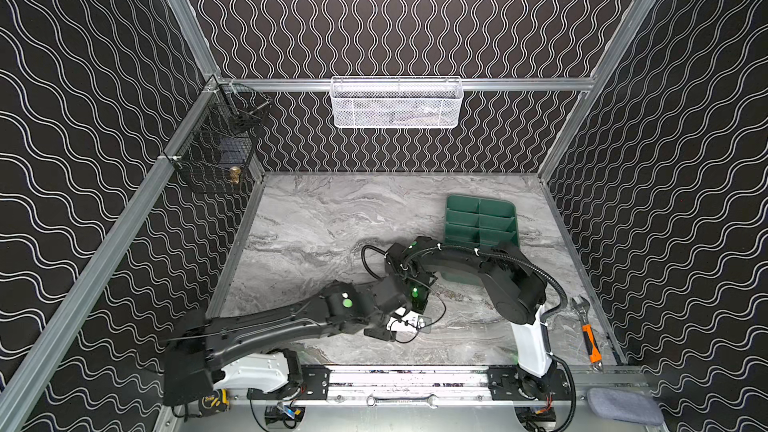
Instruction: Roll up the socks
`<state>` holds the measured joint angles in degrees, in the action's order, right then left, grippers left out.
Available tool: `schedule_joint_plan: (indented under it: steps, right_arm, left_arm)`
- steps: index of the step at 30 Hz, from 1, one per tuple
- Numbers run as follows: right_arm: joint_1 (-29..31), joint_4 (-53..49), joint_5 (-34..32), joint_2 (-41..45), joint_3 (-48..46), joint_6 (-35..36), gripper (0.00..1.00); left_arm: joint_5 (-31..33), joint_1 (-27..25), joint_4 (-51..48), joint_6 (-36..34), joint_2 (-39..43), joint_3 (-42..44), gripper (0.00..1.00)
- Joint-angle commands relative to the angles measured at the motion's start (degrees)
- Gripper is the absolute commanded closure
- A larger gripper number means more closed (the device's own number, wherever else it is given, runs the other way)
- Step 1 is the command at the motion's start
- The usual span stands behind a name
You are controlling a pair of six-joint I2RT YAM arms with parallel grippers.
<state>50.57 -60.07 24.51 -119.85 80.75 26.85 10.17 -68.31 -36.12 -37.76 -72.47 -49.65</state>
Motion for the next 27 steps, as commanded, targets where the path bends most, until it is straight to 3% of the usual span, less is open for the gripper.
schedule_joint_plan:
  steps: [1,8,13,19,23,27]
  right_arm:
    - [0.2,6.3,-6.7,-1.7,-0.7,1.3,1.00]
    - [0.1,7.5,-6.0,-1.4,-1.4,1.7,1.00]
    - [0.1,7.5,-4.3,-1.4,-1.3,1.9,1.00]
    - [0.1,6.9,-1.2,-1.8,-0.6,2.3,1.00]
    - [0.1,6.3,0.5,-2.4,-0.2,2.5,1.00]
    - [0.1,6.0,2.3,-2.6,0.1,2.6,1.00]
  left_arm:
    - [3.9,-0.6,9.6,1.5,-2.6,3.3,0.35]
    - [1.0,-0.3,19.9,3.4,-10.5,7.6,0.35]
    - [3.4,-0.2,25.7,5.6,-17.4,7.4,0.38]
    - [6.8,-0.2,29.5,5.3,-18.3,7.8,0.41]
    - [7.0,-0.2,30.1,4.1,-18.5,8.1,0.47]
    - [7.1,-0.1,30.4,4.3,-19.9,7.6,0.64]
